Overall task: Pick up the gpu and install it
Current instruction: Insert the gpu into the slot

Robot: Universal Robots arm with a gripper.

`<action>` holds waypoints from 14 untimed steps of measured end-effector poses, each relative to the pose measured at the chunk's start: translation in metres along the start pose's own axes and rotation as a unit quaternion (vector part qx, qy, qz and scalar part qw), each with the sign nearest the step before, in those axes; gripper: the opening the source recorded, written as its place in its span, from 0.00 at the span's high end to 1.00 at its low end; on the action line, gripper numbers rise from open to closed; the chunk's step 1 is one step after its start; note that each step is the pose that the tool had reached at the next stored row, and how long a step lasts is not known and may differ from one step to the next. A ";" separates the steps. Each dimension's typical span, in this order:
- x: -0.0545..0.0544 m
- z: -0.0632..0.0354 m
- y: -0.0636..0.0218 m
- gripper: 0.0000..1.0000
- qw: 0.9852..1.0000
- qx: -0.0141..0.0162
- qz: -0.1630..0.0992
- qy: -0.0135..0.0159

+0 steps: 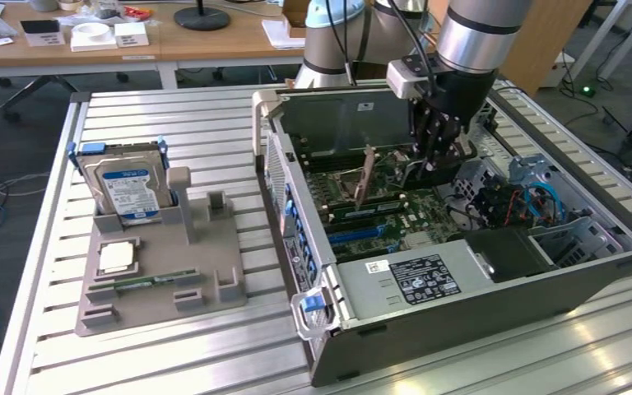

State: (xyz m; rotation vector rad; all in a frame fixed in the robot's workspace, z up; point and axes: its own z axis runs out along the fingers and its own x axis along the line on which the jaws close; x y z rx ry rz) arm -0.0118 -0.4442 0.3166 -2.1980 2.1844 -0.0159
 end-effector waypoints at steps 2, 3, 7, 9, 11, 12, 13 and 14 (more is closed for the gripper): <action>0.000 0.0006 0.0000 0.74 1.000 0.000 0.000 0.000; 0.000 0.0014 0.0002 0.74 1.000 0.000 0.000 0.000; 0.000 0.0061 0.0007 0.74 1.000 0.000 0.000 0.000; 0.000 0.0082 0.0009 0.74 1.000 0.000 0.000 0.000; 0.000 0.0101 0.0013 0.74 1.000 0.000 0.000 0.000; 0.000 0.0109 0.0018 0.74 1.000 0.000 0.000 0.000; 0.000 0.0116 0.0022 0.74 1.000 0.000 0.000 0.000; 0.000 0.0119 0.0027 0.74 1.000 0.000 0.000 0.000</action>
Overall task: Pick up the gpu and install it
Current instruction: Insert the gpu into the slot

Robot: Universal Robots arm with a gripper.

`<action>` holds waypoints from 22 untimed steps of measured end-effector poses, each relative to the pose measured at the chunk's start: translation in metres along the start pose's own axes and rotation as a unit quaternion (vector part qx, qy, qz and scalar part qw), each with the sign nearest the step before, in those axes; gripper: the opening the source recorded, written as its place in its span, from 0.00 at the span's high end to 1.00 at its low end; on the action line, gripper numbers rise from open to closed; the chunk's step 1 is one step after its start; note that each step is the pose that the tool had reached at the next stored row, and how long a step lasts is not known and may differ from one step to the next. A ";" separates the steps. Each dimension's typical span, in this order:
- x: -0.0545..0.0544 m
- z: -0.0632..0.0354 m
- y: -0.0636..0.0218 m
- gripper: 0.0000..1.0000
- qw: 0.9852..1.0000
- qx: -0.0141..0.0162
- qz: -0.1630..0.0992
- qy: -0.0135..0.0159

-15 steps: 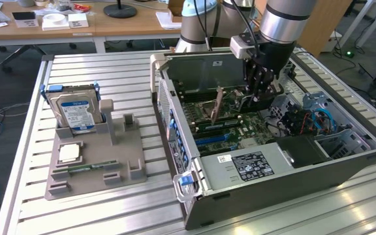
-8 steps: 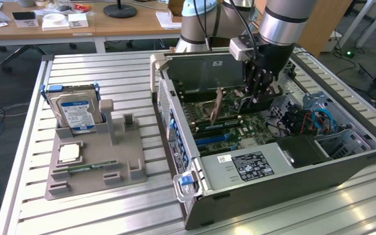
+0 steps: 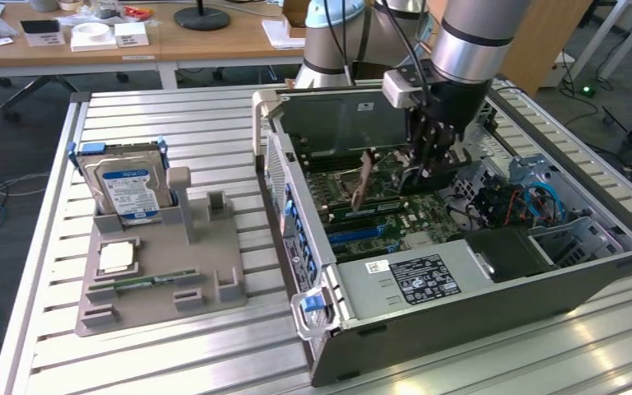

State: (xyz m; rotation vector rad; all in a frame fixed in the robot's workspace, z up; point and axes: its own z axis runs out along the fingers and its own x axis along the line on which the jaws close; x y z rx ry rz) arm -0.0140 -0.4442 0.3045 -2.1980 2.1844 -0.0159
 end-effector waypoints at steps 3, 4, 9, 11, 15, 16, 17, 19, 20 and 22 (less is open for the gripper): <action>0.000 0.0005 0.0030 0.74 1.000 0.000 0.000 0.000; 0.000 0.0007 0.0041 0.74 1.000 0.000 0.000 0.000; 0.000 0.0058 0.0092 0.74 1.000 0.000 0.000 0.000; 0.000 0.0091 0.0110 0.74 1.000 0.000 0.000 0.000; 0.000 0.0153 0.0147 0.74 1.000 0.000 0.000 0.000; 0.000 0.0166 0.0155 0.74 1.000 0.000 0.000 0.000; 0.000 0.0178 0.0163 0.74 1.000 0.000 0.000 0.000; 0.000 0.0183 0.0167 0.74 1.000 0.000 0.000 0.000; 0.000 0.0183 0.0168 0.74 1.000 0.000 0.000 0.000; 0.000 0.0196 0.0178 0.74 1.000 0.000 0.000 0.000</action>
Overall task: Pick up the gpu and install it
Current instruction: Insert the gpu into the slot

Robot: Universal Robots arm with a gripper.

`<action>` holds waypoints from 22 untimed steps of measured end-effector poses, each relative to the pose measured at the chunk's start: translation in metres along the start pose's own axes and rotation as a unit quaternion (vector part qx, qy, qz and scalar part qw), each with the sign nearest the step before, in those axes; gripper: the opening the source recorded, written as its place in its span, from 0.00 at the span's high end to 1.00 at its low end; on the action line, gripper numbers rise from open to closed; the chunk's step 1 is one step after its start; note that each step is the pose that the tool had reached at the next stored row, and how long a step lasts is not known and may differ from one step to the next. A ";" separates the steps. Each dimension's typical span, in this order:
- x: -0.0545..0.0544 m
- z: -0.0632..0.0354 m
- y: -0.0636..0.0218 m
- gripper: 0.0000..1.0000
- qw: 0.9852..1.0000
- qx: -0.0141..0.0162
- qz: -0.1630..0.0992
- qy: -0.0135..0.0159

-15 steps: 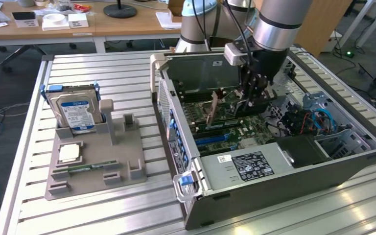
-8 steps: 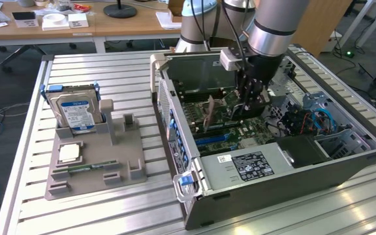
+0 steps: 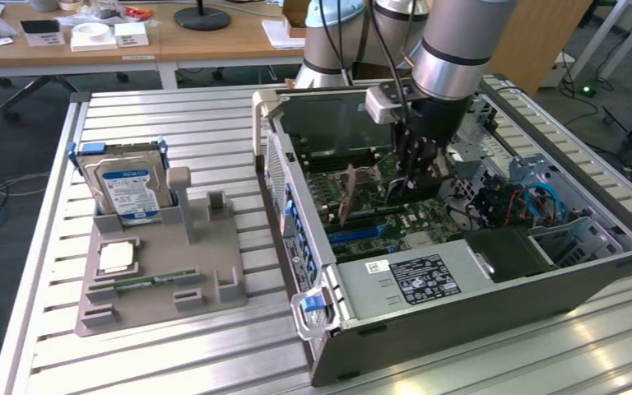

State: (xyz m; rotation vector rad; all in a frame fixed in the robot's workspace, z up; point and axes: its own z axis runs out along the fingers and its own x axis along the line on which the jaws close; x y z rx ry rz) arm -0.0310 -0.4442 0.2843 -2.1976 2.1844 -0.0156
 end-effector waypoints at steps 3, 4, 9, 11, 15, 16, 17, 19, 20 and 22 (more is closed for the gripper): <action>0.000 0.0016 0.0017 0.74 1.000 0.000 0.000 0.000; 0.001 0.0017 0.0027 0.74 1.000 0.000 0.000 0.000; 0.003 0.0016 0.0090 0.74 1.000 0.000 0.000 0.000; 0.005 0.0015 0.0111 0.74 1.000 0.000 0.000 0.000; 0.009 0.0014 0.0141 0.74 1.000 0.000 0.000 0.000; 0.009 0.0015 0.0152 0.74 1.000 0.000 0.000 0.000; 0.009 0.0019 0.0169 0.74 1.000 0.000 0.000 0.000; 0.010 0.0024 0.0206 0.74 1.000 0.000 0.000 0.000; 0.010 0.0024 0.0223 0.74 1.000 0.000 0.000 0.000; 0.010 0.0026 0.0253 0.74 1.000 0.000 0.000 0.000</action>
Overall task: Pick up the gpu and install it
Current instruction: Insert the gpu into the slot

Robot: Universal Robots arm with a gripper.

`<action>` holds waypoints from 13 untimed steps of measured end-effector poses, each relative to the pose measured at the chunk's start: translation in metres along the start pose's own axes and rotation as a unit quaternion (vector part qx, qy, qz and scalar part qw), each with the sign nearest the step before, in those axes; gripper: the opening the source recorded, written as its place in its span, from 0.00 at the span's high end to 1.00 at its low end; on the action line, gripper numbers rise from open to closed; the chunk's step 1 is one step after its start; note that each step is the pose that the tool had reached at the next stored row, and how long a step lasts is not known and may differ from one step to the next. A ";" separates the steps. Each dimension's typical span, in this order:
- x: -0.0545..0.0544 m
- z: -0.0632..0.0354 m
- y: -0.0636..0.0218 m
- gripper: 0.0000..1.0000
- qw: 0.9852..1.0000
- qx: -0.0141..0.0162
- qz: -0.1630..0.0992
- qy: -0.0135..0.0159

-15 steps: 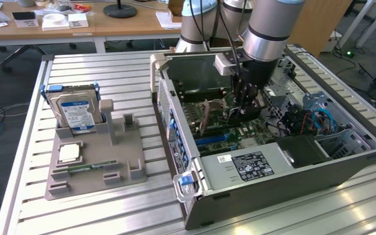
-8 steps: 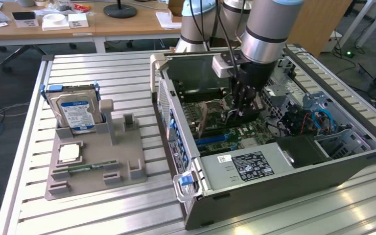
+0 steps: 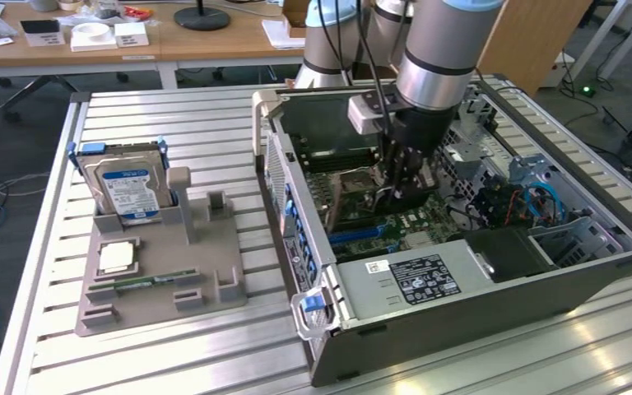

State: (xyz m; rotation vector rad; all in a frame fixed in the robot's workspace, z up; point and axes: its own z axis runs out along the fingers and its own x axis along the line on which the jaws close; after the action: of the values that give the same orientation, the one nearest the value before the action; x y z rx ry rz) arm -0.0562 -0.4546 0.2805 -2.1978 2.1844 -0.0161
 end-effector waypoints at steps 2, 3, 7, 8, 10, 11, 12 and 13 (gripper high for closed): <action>0.001 0.0000 0.0024 0.74 1.000 0.000 0.000 0.000; 0.001 0.0001 0.0039 0.74 1.000 0.000 0.000 0.000; 0.002 0.0008 0.0097 0.74 1.000 0.000 0.000 0.000; 0.003 0.0010 0.0107 0.74 1.000 0.000 0.000 0.000; 0.003 0.0013 0.0127 0.74 1.000 0.000 0.000 0.000; 0.003 0.0013 0.0137 0.74 1.000 0.000 0.000 0.000; 0.003 0.0012 0.0148 0.74 1.000 0.000 0.000 0.000; 0.003 0.0013 0.0159 0.74 1.000 0.000 0.000 0.000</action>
State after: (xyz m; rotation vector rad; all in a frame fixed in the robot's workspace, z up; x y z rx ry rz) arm -0.0720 -0.4581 0.2785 -2.1978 2.1843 -0.0161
